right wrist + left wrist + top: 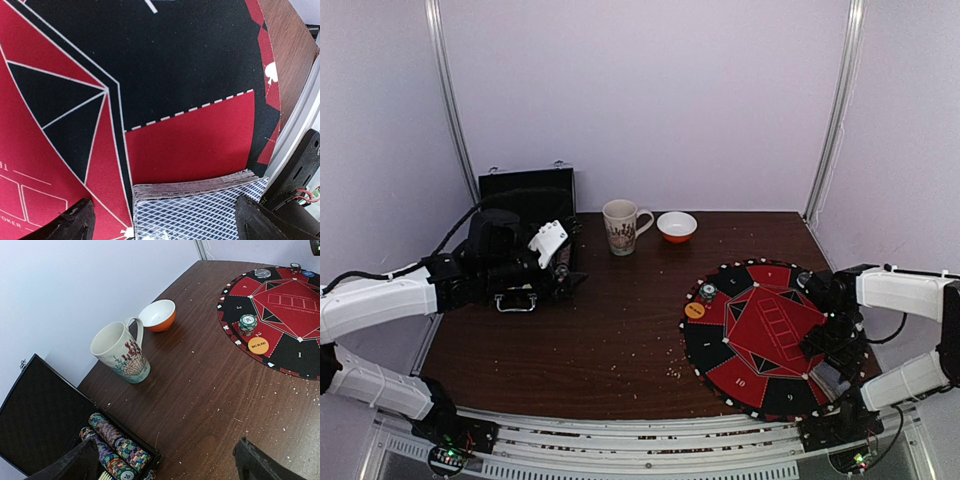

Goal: Distribute texas hold em gaming equipment
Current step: Move the poker card to the face-down deck piles.

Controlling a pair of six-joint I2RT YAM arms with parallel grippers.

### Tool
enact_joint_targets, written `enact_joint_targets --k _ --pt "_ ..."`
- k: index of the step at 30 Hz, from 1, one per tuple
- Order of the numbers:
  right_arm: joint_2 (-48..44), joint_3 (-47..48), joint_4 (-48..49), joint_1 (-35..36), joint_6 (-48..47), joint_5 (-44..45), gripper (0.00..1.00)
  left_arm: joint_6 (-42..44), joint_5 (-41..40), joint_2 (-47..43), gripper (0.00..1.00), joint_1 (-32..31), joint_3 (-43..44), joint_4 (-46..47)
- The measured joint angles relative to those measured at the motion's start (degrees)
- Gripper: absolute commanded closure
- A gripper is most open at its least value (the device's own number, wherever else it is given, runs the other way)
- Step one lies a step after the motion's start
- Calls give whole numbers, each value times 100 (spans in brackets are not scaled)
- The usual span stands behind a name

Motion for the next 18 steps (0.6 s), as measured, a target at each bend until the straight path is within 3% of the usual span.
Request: enact_joint_targets --k 18 --pt "-11 155 -225 0 63 114 0 42 -2 0 2 0 0 0"
